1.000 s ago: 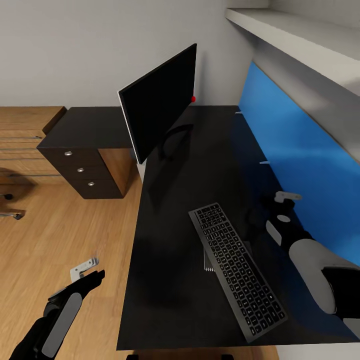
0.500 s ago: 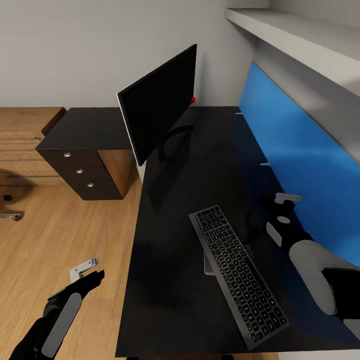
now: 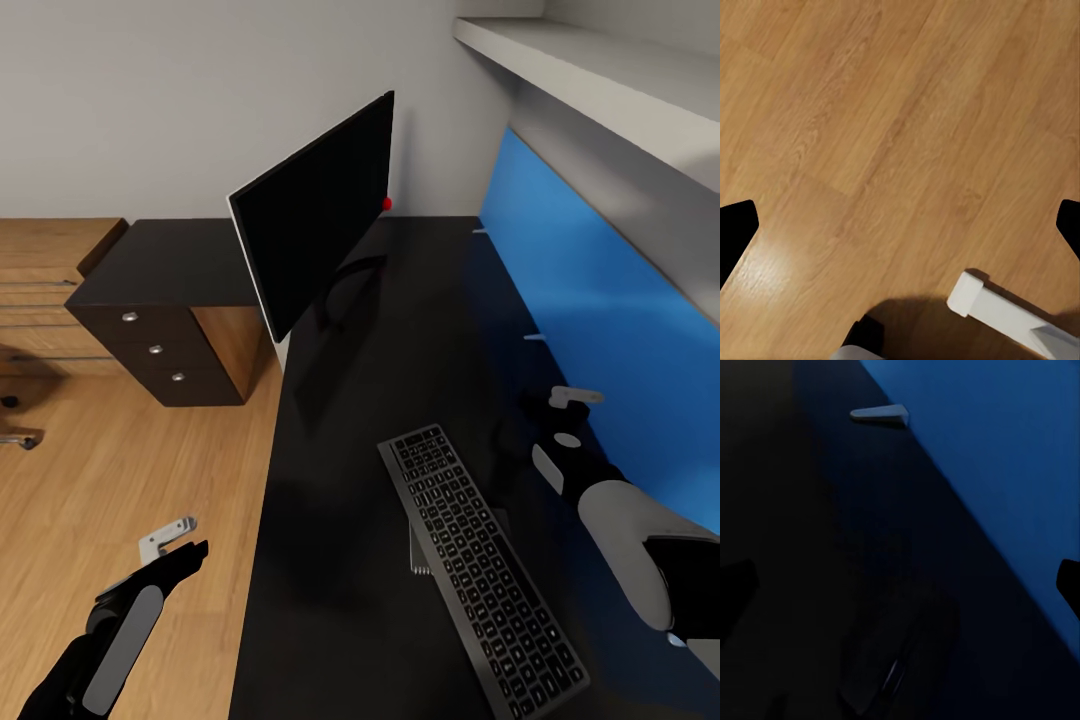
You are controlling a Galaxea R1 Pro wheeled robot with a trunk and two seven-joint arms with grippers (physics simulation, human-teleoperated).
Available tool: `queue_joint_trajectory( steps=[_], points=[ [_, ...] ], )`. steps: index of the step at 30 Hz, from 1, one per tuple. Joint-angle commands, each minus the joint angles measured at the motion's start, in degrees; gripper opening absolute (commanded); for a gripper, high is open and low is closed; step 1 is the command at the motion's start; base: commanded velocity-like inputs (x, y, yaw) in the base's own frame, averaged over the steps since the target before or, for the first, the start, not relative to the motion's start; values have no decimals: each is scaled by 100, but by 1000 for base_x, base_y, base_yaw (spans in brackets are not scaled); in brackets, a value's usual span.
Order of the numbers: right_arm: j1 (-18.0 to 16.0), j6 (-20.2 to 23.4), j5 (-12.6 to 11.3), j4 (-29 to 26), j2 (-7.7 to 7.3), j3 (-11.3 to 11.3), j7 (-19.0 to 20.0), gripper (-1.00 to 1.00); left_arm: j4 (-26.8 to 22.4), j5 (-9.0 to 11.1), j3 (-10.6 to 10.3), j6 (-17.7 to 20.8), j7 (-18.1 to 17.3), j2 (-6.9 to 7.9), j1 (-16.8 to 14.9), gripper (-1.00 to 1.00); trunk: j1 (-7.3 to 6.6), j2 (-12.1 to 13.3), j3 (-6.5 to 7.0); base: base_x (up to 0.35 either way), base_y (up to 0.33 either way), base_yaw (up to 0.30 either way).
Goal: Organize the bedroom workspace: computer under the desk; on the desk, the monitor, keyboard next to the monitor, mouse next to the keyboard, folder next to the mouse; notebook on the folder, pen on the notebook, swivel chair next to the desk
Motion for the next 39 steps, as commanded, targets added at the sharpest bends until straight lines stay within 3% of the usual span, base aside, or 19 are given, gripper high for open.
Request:
queue_joint_trajectory(
  steps=[1, 21, 39],
  points=[
    [-4, -29, -60, 5, -1, 26, -3, 100, -9, 60, -1, 15, 46, 3, -3, 100, 2, -6, -6, 41, 0, 0],
    [-3, -29, -60, 11, -1, 26, -4, 100, -40, 60, 3, 19, 45, 8, -4, 100, 2, -6, -11, 4, 0, 0],
    [-4, -29, -60, 19, -7, 20, -3, 100, -121, 60, 4, 26, 54, 14, -4, 100, 2, -6, -143, 0, 0, 0]
  ],
)
